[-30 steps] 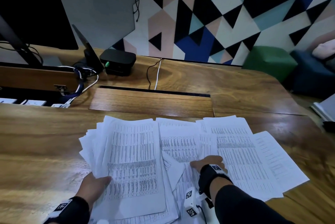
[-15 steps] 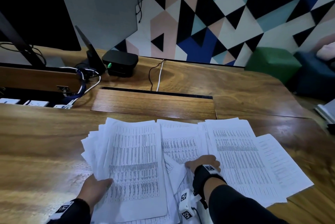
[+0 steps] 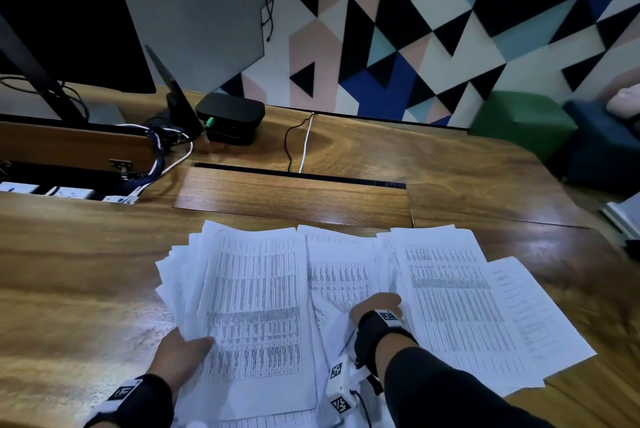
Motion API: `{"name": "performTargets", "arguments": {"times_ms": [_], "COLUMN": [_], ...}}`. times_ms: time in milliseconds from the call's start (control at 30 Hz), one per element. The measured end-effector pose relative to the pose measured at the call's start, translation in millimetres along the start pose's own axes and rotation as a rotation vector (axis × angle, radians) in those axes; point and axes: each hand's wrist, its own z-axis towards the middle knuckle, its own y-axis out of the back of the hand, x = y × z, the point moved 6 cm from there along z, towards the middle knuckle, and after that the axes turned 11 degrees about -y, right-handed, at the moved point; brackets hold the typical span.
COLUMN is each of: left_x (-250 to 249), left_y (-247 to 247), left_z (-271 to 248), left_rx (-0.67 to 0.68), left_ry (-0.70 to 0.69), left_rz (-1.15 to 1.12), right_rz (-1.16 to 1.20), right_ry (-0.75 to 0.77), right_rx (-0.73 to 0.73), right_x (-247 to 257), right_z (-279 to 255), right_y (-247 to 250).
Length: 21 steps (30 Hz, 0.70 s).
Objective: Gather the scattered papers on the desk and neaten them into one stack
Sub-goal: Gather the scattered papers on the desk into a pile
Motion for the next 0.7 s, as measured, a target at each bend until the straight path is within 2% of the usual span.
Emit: {"name": "performTargets", "arguments": {"times_ms": [33,100,267,400,500,567,633,700], "left_x": [0,0,-2,-11,-14,-14,-15,-18], "left_y": [0,1,1,1,-1,-3,-6,-11], "left_z": [0,0,-2,-8,-11,-13,-14,-15], "left_rx": [0.003,0.004,0.007,0.024,0.027,0.031,0.052,0.086], "left_ry": [0.000,0.003,0.016,0.003,0.000,0.003,0.004,0.001], "left_rz": [0.002,0.005,-0.023,-0.051,-0.072,-0.070,-0.073,-0.084], "right_rz": [-0.023,0.093,0.333,0.386,0.566,0.779,1.020,1.161], "right_ry": [0.016,0.058,0.313,0.621,0.817,0.848,0.842,0.775], "right_rx": [0.043,0.135,0.138,0.051,0.094,0.200,0.419,0.612], "right_x": [1,0,11,25,34,36,39,43], "right_z": [-1,-8,-26,-69,-110,-126,-128,-120], "right_y": [-2,0,22,82,135,165,183,179]}}
